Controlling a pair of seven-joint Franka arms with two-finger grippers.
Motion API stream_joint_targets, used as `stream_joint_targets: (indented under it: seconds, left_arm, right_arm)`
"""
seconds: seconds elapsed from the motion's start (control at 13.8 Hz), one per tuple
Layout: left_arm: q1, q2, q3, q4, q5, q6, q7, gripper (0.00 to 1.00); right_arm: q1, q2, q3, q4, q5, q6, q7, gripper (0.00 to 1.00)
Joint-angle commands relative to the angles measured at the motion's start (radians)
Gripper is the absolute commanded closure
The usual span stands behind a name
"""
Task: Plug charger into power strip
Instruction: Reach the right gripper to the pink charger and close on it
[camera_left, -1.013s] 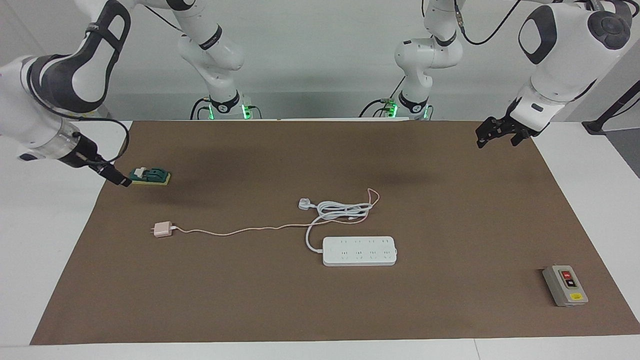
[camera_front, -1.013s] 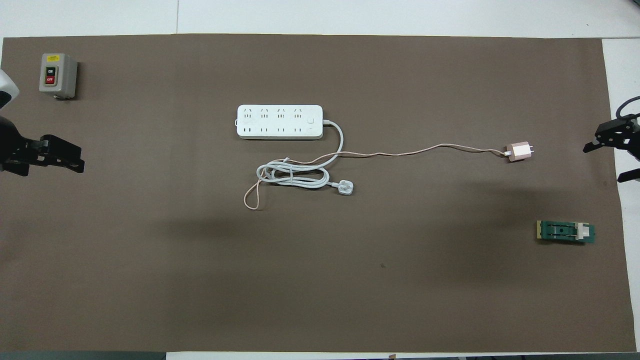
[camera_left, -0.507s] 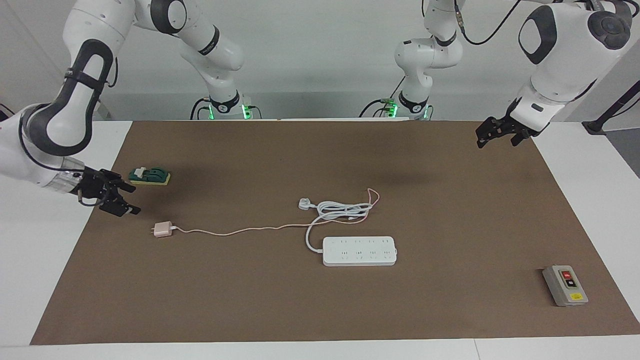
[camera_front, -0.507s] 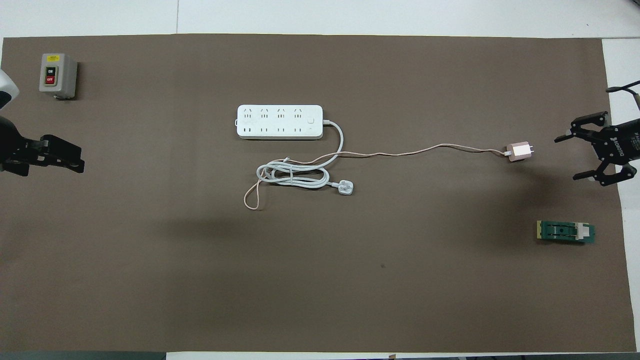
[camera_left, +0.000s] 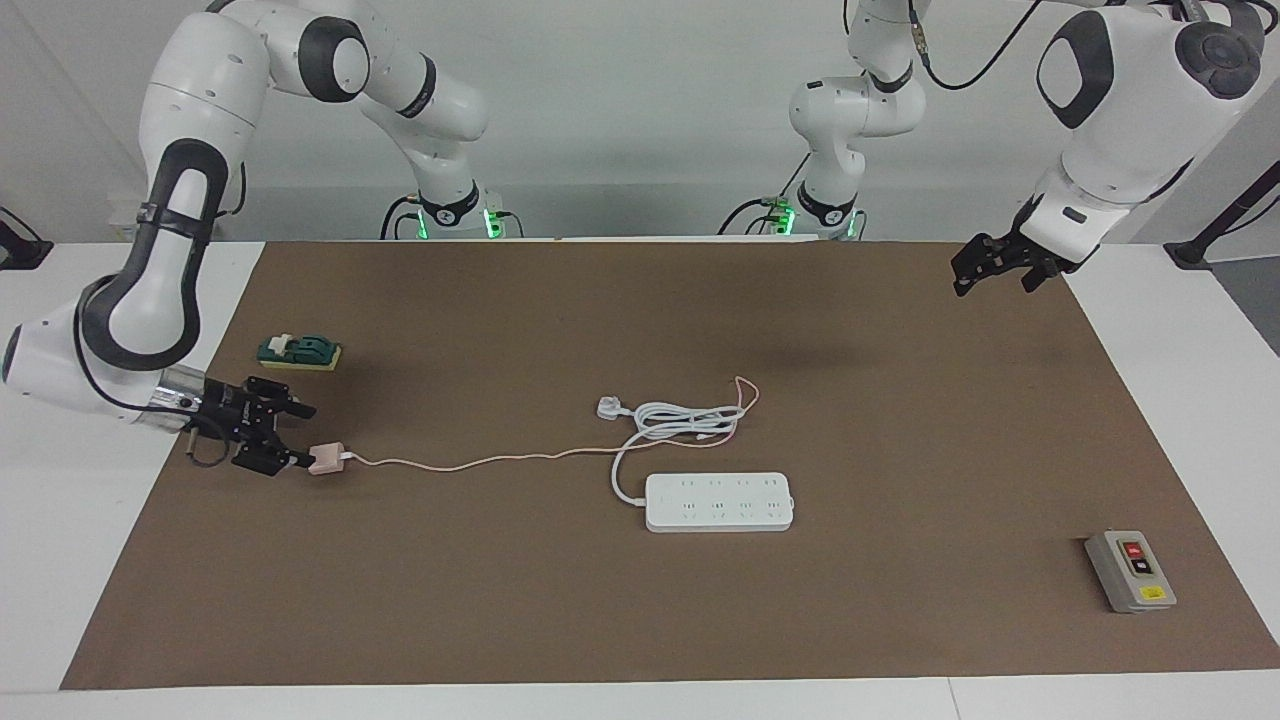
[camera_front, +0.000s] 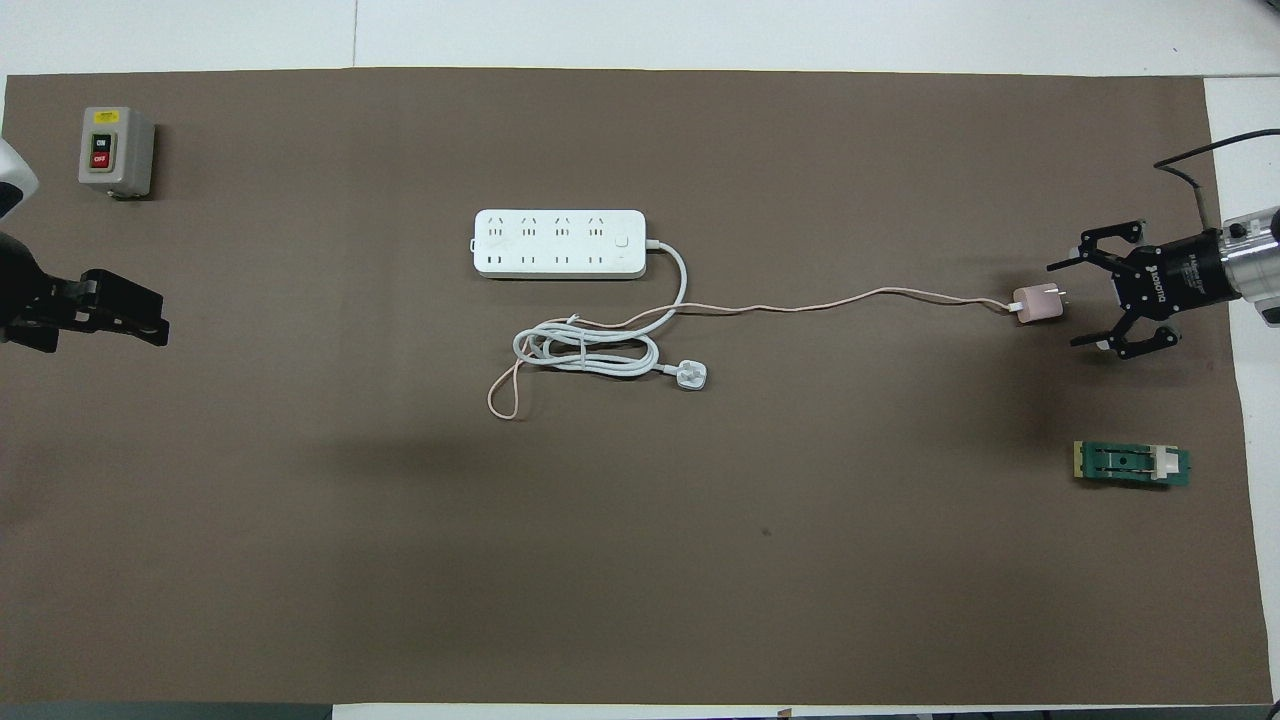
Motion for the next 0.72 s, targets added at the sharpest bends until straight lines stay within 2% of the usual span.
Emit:
stream_joint_targets:
  seconds: [0.0, 0.29, 0.65]
  left_arm:
    - [0.006, -0.025, -0.001, -0.025, -0.009, 0.017, 0.009, 0.0]
    - [0.006, -0.025, -0.001, -0.025, -0.009, 0.017, 0.009, 0.0]
    - [0.006, -0.025, -0.001, -0.025, -0.009, 0.017, 0.009, 0.0]
  right_arm:
    - [0.022, 0.099, -0.004, 0.064, -0.026, 0.007, 0.044, 0.0]
    - [0.019, 0.12, -0.005, 0.11, -0.069, 0.005, 0.04, 0.0]
    - [-0.009, 0.16, -0.004, 0.118, -0.051, 0.04, 0.005, 0.0]
